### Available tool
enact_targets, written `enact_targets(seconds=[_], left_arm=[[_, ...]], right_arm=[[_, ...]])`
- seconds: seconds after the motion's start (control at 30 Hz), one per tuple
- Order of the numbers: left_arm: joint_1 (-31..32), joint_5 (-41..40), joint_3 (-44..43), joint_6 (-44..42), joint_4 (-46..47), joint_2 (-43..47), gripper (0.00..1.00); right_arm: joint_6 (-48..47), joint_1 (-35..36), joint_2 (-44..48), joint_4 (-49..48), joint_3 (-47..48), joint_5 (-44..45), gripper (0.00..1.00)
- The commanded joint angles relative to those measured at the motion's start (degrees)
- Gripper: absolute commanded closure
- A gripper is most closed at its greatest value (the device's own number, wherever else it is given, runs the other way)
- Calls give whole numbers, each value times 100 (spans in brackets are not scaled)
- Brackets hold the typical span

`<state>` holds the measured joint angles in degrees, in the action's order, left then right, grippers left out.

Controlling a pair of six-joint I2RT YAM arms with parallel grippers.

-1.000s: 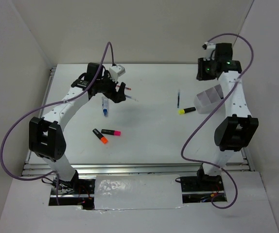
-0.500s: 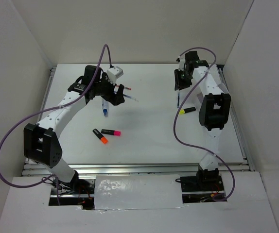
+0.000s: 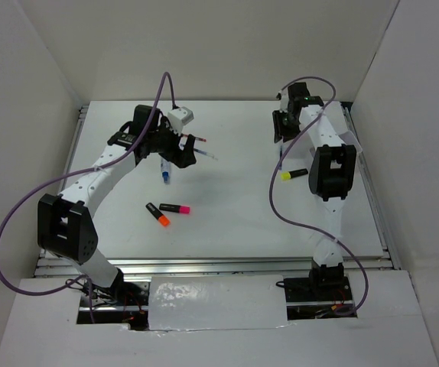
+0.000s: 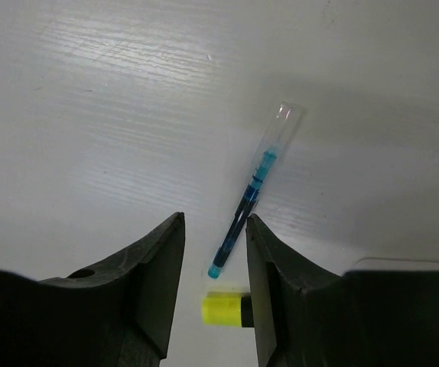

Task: Sort the stationery into containers
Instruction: Pick up the pen from the center of the board.

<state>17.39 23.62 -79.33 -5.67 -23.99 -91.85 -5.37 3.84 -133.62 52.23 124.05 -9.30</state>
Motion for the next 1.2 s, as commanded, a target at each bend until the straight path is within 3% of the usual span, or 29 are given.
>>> enact_targets(seconds=[0.0,0.63,1.03,1.13,1.17], left_arm=[[-7,29,32,93,149,71,5],[-42,91,-74,136,87,-289,4],[-86,126,-197,119,-36,-465,3],[-95,143,-241,128,-97,-483,3],[-95,143,-250,128,-115,-483,3]], right_arm=[[71,-41,-217,-160,339,174,56],[18,-173,-823,-336,594,438,58],[-43,-85,-1148,-362,814,359,65],[-61,-58,-1245,-362,902,350,72],[-52,-58,-1254,-362,902,341,80]])
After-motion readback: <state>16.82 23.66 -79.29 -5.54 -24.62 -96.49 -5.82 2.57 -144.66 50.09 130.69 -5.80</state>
